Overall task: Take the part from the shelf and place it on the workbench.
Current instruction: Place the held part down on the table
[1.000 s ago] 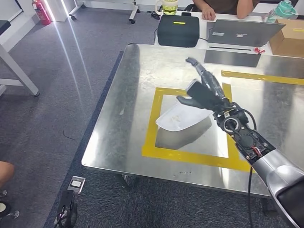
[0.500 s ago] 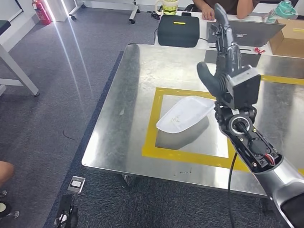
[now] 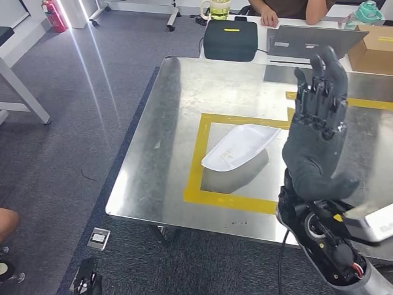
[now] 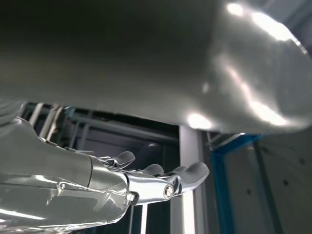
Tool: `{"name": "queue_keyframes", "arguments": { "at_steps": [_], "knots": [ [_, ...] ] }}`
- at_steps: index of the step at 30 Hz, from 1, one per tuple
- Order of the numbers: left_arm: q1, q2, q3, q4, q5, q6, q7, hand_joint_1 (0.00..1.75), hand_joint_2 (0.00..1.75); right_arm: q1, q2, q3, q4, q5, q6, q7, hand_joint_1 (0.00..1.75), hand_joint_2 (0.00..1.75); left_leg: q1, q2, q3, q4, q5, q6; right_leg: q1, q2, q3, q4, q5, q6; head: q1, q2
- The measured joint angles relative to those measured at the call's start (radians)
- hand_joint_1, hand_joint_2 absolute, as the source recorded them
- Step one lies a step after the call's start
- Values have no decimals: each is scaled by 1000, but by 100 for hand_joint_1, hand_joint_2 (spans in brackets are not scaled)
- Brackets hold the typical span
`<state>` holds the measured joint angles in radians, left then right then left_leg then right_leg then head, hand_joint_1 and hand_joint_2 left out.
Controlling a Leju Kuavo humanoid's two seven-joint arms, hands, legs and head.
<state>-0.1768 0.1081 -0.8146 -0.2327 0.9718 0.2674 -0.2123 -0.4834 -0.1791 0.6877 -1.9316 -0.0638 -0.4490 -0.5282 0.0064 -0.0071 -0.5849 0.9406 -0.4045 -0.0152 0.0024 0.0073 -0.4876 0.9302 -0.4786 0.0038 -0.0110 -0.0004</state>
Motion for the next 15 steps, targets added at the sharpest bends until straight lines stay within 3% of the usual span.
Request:
{"name": "queue_keyframes", "arguments": {
  "at_steps": [7,15],
  "knots": [
    [8,-5,0,0,-1,0,6,0,0,92,0,-26,-76,-4,-20,-35,0,0,0,0,0,0,0,0,0,0,0,0,0,0,0,0],
    [6,-15,0,0,-6,-12,8,0,0,124,6,-29,-106,95,-46,-33,0,0,0,0,0,0,0,0,0,0,0,0,0,0,0,0]
  ]
}}
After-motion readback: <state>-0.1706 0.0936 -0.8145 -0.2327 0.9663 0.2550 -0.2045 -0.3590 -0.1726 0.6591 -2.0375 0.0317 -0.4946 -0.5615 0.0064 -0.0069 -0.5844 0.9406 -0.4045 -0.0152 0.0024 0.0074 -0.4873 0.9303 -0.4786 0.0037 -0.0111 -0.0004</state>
